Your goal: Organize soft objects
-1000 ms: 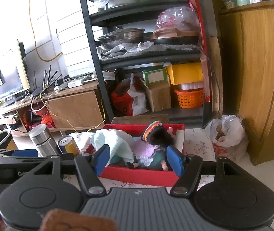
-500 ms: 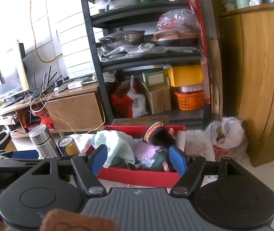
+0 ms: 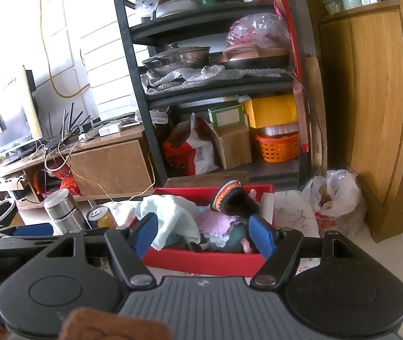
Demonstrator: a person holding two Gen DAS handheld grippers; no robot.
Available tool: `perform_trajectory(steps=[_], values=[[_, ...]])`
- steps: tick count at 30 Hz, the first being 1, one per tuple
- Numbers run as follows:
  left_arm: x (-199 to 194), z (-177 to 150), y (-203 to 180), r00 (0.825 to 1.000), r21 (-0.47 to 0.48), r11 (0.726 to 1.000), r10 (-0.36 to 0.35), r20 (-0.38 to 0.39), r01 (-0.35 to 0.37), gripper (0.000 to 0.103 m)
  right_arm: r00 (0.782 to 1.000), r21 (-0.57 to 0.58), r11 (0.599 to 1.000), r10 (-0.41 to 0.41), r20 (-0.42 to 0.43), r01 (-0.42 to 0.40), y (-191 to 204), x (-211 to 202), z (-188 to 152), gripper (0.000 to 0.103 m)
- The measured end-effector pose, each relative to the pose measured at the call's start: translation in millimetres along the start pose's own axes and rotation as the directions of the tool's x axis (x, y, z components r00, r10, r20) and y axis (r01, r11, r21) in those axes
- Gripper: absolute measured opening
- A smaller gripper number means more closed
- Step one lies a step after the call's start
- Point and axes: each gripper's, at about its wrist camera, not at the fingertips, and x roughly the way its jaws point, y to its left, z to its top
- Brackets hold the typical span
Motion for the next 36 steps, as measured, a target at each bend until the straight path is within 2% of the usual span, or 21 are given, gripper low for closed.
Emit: perform_trajectory(steps=[25,36], values=[[0.6,-1.0,1.9,1.000,0.006,1.000,0.011,0.005,-0.011,0.089,1.000,0.003,1.000,-0.001,-0.007,0.001,1.1,1.8,-2.9,0.043],[-1.4,1.8,-0.9,0.999,0.021,0.999,0.037,0.025,-0.038,0.089,1.000,0.001,1.000,0.004,-0.004,-0.004,4.4,1.2,-4.8,0.043]])
